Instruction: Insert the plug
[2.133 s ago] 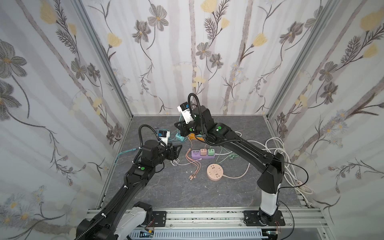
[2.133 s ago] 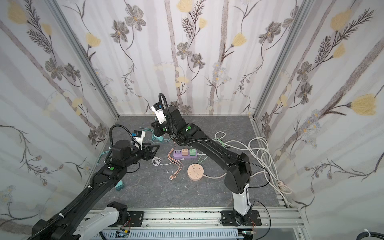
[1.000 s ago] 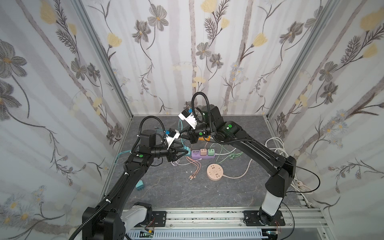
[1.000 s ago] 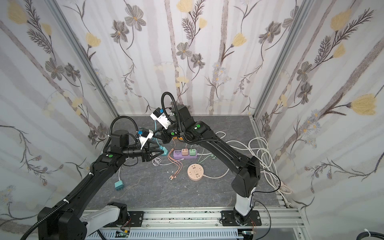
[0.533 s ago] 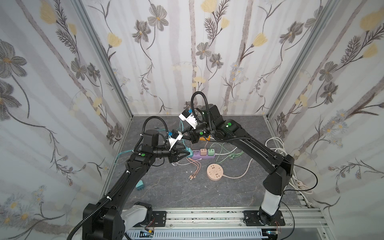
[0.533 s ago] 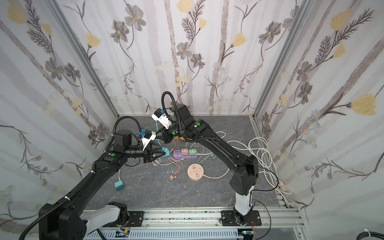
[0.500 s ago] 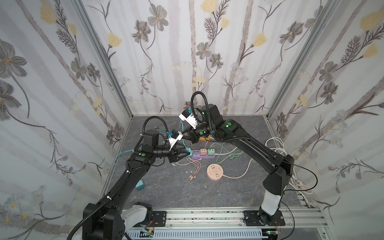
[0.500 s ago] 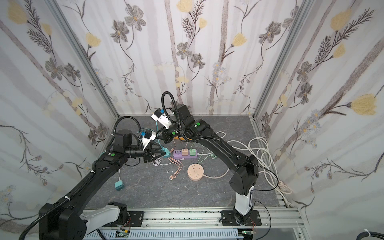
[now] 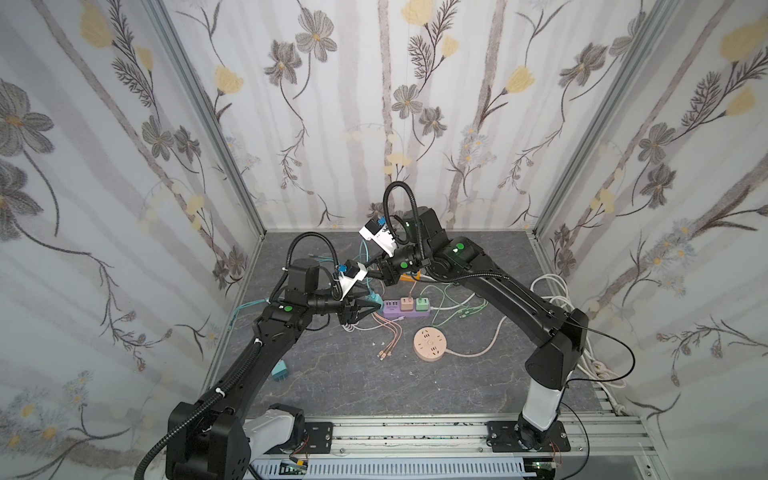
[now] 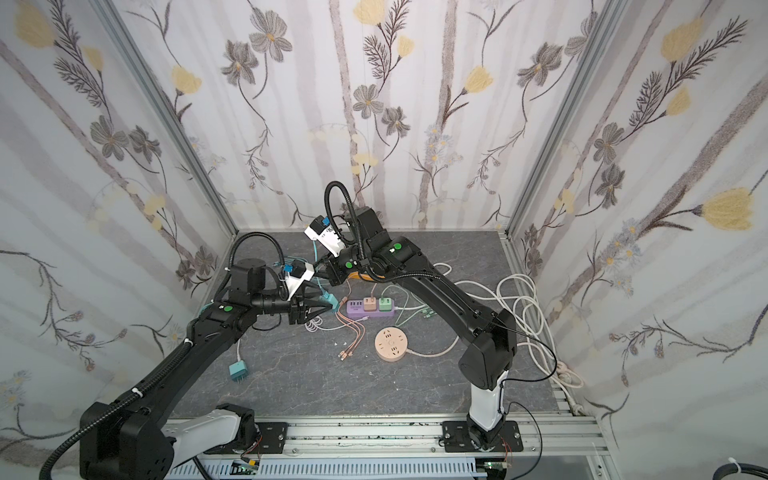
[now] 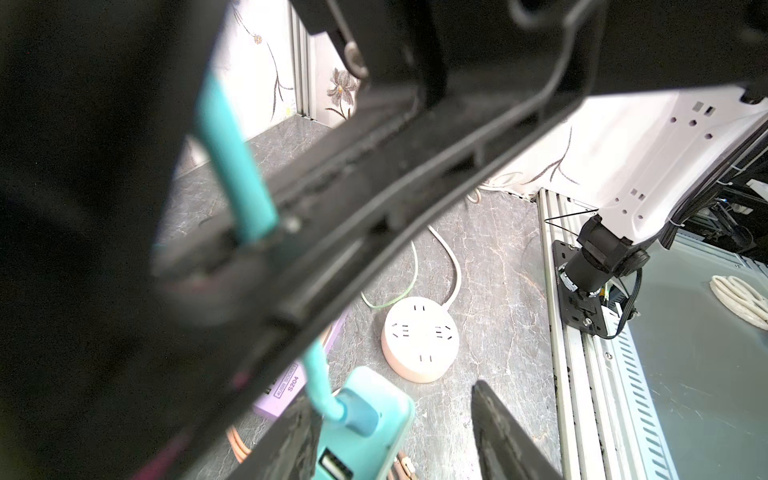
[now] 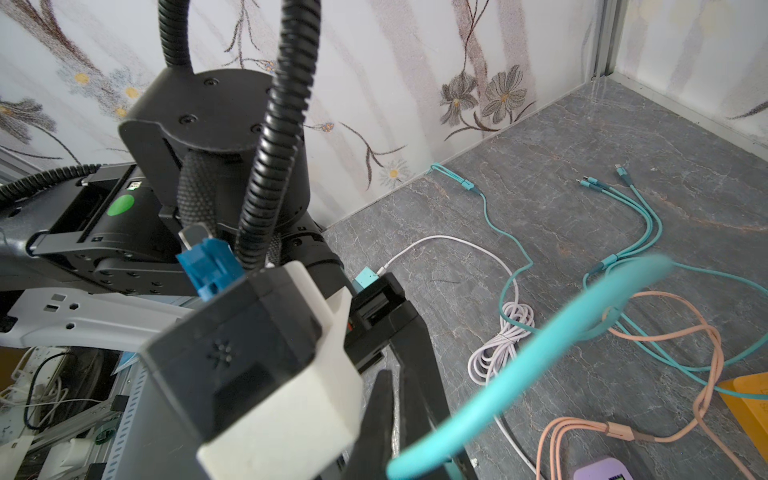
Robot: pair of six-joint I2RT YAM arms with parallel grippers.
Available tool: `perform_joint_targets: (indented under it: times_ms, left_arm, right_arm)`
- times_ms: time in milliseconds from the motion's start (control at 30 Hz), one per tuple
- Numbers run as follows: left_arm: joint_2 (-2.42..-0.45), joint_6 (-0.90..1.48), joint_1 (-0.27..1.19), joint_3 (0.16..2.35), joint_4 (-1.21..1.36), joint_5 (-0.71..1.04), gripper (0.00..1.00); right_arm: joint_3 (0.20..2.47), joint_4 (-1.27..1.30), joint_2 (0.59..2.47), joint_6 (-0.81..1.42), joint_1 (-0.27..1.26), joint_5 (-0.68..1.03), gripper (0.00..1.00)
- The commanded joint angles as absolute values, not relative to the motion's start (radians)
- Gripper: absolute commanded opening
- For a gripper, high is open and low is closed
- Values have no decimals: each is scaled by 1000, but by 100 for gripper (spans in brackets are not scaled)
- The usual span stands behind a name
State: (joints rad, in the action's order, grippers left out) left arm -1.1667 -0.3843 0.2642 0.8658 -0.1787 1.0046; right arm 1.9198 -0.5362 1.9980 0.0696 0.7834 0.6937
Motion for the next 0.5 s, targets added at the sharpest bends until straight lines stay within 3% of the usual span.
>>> perform_joint_targets:
  times_ms: [0,333,467]
  left_arm:
    - [-1182,-388,272,856,-286,962,62]
    - [-1204,-402,271,856,-290,921,65]
    - [-1198,-414,267,853,-294,888,71]
  right_arm:
    - [1937,-364,1988,50,788,894,0]
    - [1936,-385,1988,23,787,972,0]
    - [1936,-389,1984,20,787,997,0]
